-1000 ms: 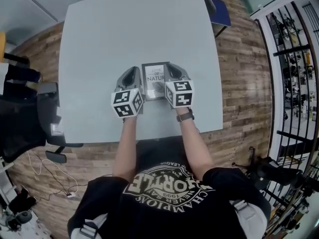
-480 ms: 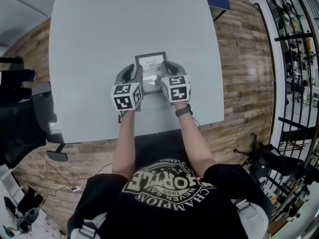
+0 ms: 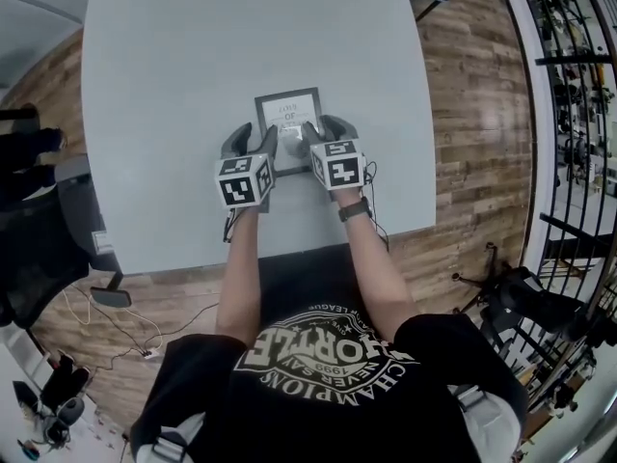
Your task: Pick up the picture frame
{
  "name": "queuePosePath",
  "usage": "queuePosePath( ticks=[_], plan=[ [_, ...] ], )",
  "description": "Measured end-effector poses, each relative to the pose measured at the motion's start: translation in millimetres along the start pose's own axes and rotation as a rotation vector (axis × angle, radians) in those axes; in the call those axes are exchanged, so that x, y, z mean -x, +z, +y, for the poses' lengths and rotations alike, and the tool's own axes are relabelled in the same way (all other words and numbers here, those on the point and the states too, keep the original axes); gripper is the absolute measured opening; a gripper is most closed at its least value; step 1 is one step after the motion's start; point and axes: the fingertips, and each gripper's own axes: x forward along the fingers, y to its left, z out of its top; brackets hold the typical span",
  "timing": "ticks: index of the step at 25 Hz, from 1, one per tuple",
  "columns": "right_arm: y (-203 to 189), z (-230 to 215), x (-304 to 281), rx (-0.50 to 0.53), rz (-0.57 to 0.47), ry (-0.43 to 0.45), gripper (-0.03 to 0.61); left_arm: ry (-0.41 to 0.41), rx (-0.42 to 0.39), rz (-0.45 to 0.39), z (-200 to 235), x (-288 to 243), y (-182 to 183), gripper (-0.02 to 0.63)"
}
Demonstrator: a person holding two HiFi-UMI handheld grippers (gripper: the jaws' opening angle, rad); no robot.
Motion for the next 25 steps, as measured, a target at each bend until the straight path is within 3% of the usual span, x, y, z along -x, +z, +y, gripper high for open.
queuePosePath(
  ticks=[10,16,25],
  plan=[
    [-30,-15,-22,-0.045,0.060,-0.015,0.164,0.005,0.009,0.119,5,-31,-46,0.218],
    [-33,-15,-27,-0.096,0.055,-0.018,0.164,0.037,0.102,0.118,16,-35,-52,0.217],
    [-33,-20,-26,-0.139,0.000,-0.005,0.156,0.113,0.059,0.101,20,-37,-54,0.147]
  ],
)
